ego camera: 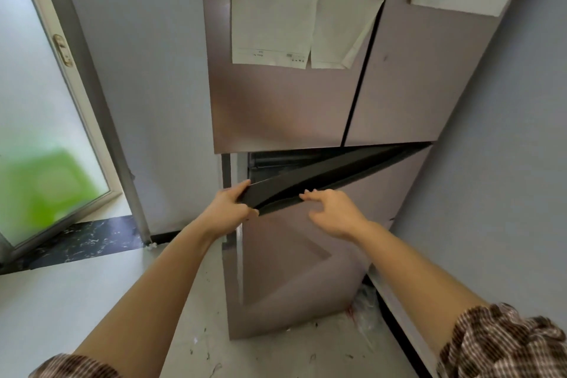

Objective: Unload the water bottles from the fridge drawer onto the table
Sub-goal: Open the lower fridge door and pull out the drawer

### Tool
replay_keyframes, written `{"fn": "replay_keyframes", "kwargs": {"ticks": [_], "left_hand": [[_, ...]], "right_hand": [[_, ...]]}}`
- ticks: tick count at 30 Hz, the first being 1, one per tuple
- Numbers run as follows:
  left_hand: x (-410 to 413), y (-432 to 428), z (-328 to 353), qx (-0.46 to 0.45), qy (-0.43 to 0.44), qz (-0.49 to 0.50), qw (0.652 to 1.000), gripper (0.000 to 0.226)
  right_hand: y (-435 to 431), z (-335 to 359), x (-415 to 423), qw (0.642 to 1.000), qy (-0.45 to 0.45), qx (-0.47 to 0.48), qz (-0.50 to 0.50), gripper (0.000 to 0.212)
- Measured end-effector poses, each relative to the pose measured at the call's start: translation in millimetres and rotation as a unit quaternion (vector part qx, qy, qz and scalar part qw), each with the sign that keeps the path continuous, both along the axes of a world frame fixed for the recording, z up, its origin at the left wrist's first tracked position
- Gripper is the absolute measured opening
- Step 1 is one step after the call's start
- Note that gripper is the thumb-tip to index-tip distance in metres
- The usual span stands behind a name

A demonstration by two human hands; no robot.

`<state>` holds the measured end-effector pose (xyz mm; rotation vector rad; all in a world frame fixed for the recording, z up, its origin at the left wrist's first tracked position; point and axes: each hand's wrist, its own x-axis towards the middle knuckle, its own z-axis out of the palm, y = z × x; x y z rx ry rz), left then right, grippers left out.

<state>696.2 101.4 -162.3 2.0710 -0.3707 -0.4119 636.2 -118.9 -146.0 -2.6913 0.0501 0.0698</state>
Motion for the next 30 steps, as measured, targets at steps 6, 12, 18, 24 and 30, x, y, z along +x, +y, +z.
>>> {"fn": "replay_keyframes", "kwargs": {"ticks": [6, 12, 18, 24, 30], "left_hand": [[-54.6, -32.3, 11.8, 0.044, 0.009, -0.211, 0.976, 0.079], [-92.9, -106.3, 3.7, 0.062, -0.041, -0.265, 0.961, 0.052], [-129.2, -186.7, -15.2, 0.052, -0.116, -0.331, 0.935, 0.057], [-145.4, -266.4, -26.0, 0.114, -0.243, -0.348, 0.898, 0.059], [-144.4, -347.4, -28.1, 0.109, -0.358, -0.355, 0.857, 0.054]], "right_hand": [[-41.8, 10.9, -66.5, 0.996, -0.034, 0.04, -0.066, 0.025], [-93.2, 11.3, -118.4, 0.962, -0.089, 0.145, -0.211, 0.014], [-147.4, 26.9, -167.3, 0.952, -0.083, 0.155, -0.252, 0.032], [-216.2, 35.8, -197.7, 0.969, -0.028, 0.075, -0.232, 0.031], [-290.9, 39.9, -215.7, 0.969, 0.029, -0.014, -0.245, 0.031]]}}
